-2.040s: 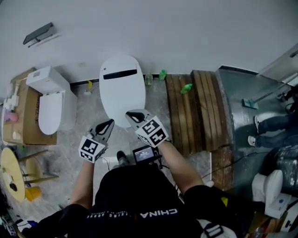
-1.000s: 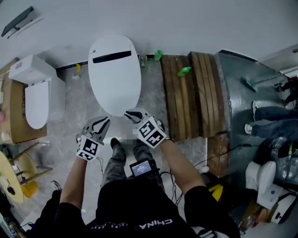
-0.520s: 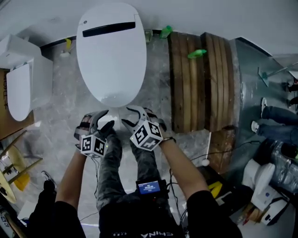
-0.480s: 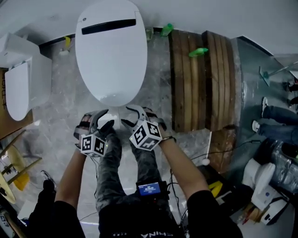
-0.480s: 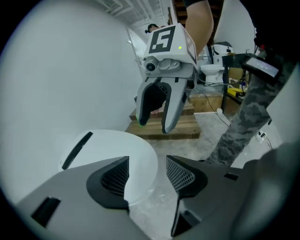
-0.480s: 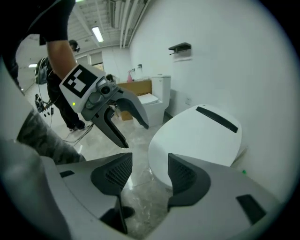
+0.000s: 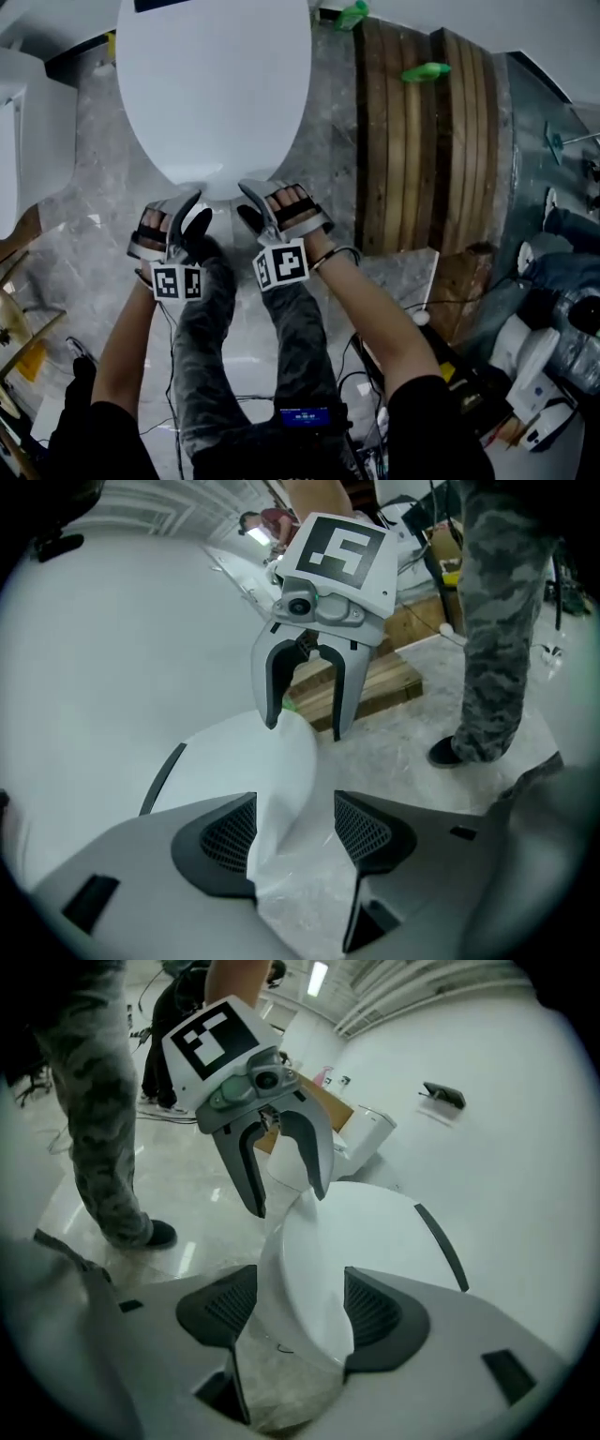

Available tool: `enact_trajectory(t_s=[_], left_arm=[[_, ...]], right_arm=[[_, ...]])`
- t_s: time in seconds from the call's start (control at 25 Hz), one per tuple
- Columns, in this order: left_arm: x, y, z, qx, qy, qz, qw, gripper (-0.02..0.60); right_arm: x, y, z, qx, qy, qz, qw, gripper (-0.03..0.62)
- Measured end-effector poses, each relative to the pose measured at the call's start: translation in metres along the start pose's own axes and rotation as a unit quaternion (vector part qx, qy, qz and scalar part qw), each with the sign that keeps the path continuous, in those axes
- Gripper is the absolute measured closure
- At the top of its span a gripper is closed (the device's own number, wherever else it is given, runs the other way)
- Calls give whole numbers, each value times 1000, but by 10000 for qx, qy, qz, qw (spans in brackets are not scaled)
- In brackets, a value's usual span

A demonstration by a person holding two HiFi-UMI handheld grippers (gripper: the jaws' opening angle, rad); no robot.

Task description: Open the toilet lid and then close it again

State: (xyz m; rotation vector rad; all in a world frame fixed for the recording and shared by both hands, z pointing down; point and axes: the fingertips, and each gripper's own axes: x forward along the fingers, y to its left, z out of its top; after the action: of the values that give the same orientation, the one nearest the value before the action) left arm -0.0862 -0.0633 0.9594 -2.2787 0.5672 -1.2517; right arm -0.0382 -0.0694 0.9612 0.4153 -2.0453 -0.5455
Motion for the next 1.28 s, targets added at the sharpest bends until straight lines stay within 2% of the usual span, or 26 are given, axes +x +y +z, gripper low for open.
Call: enact_trajectory(t_s=[0.16,0.36,0.52,0.68,0.84,1.0,1.28], left_arm=[[21,-8,-19,357,125,416,9984,334],[31,-9,-24,691,83,958,9930,327],[33,-12,-23,961,65,1099,9893,325],[40,-13,-24,1136,-7,1169,9866,278],[41,-9,-22,903,-30,1114,9897,279],[35,-6,-16,882,-72,920,9918,279],[-8,23,12,696,-379,576,9952,281]], right_arm=[[22,3,-7,-416,-116,-451,9981,304],[31,7,-13,-951,-168,-976,9905,289],[36,19,-18,-1172,-228,-1213,9854,265],[45,7,-21,-1245,-192,-1559,9797,264],[45,5,-20,-1106,-97,-1363,9844,264],[37,2,-16,-1075,-131,-1204,9868,264],[-7,-22,13,-847,-295,-768,9930,264]])
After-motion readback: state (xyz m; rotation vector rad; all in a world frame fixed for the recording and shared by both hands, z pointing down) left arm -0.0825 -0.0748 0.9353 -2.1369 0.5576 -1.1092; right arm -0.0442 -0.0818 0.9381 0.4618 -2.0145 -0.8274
